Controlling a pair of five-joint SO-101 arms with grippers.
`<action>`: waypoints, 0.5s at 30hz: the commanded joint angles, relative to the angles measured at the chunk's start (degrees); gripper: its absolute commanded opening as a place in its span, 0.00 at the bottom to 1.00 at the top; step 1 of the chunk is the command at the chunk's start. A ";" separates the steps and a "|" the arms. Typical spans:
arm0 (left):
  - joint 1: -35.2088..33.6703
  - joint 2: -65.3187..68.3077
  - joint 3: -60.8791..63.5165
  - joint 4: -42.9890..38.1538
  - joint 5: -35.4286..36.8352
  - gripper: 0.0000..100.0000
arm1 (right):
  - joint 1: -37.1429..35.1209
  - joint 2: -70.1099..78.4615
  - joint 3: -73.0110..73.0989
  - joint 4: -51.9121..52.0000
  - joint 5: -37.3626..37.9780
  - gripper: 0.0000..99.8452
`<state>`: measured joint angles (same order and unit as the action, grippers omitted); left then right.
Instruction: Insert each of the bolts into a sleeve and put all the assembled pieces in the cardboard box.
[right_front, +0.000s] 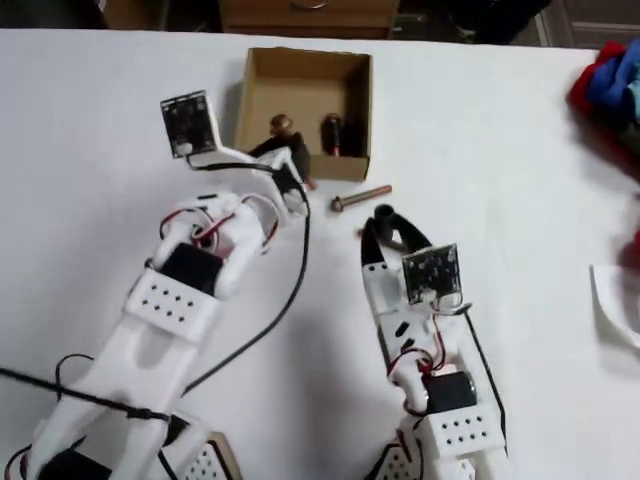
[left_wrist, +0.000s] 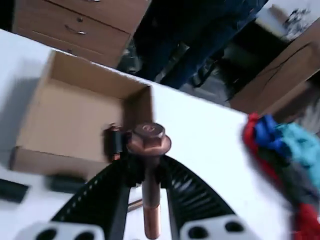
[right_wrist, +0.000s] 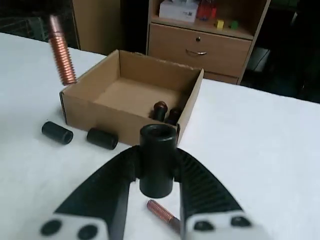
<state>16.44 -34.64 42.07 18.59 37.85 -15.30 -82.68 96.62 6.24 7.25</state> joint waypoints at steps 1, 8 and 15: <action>4.75 -2.46 -5.49 -1.67 3.34 0.03 | -0.13 -0.48 0.70 -3.21 -0.35 0.02; 13.01 -2.46 -5.76 -1.76 0.70 0.03 | -0.13 1.01 0.70 -4.79 -0.44 0.02; 14.59 -2.37 -5.32 -5.71 -5.19 0.03 | -0.13 1.27 0.70 -4.70 -0.35 0.02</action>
<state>30.59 -34.73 39.96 15.25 34.07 -15.30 -81.54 96.70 2.55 7.25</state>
